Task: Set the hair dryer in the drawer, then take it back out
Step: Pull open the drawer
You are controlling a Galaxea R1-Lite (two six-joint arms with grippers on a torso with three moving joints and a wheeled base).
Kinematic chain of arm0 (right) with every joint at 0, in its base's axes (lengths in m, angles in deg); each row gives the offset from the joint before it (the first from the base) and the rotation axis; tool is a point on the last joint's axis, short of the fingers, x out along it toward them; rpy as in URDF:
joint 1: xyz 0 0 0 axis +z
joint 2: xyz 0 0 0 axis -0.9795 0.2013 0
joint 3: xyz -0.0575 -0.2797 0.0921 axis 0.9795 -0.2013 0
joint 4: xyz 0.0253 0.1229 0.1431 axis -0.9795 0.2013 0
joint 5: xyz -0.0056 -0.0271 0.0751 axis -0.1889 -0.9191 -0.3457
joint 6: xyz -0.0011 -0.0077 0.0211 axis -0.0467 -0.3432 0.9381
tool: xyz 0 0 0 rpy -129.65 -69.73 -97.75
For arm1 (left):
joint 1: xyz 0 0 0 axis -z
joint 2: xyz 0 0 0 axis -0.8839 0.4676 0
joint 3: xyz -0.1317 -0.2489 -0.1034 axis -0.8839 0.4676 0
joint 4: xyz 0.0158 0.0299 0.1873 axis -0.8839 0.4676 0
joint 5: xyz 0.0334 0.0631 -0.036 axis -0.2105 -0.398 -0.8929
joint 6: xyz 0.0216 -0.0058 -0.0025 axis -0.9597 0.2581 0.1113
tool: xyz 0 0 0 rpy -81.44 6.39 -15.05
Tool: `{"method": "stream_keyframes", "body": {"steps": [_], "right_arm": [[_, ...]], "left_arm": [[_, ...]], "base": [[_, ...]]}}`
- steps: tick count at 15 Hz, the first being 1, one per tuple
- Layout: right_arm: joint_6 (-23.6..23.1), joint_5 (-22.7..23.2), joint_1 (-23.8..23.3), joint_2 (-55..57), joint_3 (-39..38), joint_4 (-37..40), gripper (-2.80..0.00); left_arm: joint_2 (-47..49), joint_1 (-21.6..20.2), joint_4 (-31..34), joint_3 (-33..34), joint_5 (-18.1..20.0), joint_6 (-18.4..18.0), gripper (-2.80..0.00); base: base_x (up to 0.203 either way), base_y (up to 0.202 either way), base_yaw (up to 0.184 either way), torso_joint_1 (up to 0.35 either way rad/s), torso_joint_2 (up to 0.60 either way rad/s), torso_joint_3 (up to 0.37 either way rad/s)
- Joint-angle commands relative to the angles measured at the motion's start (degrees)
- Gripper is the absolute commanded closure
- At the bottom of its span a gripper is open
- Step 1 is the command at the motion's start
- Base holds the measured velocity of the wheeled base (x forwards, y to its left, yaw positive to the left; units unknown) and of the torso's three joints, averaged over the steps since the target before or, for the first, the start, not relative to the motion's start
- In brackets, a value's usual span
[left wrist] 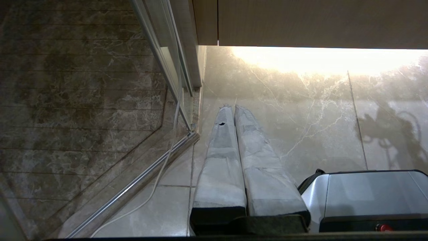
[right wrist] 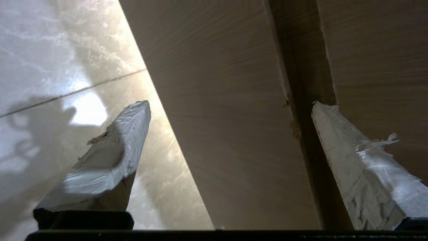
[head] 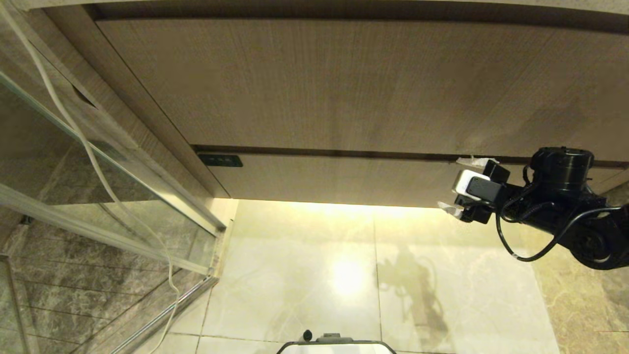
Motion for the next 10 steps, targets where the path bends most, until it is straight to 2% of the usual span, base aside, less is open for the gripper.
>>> {"method": "stream_keyframes", "body": {"steps": [1,7,10], "right_arm": [[-0.13,0.1,-0.09,2.41,0.9,-1.26,-2.8],[-0.05,0.63,-1.23,4.08,2.05,-1.35,-2.8],[-0.21,4.99,-1.91,4.17,2.15,-3.04,-2.8]], "left_arm": [[0.0,0.0,-0.01,0.09,0.0,-0.02,0.0],[0.0,0.0,-0.01,0.09,0.0,-0.02,0.0],[0.0,0.0,-0.01,0.09,0.0,-0.02,0.0]], "base": [[0.0,0.0,0.0,0.0,0.0,0.0],[0.0,0.0,0.0,0.0,0.0,0.0],[0.0,0.0,0.0,0.0,0.0,0.0]]}}
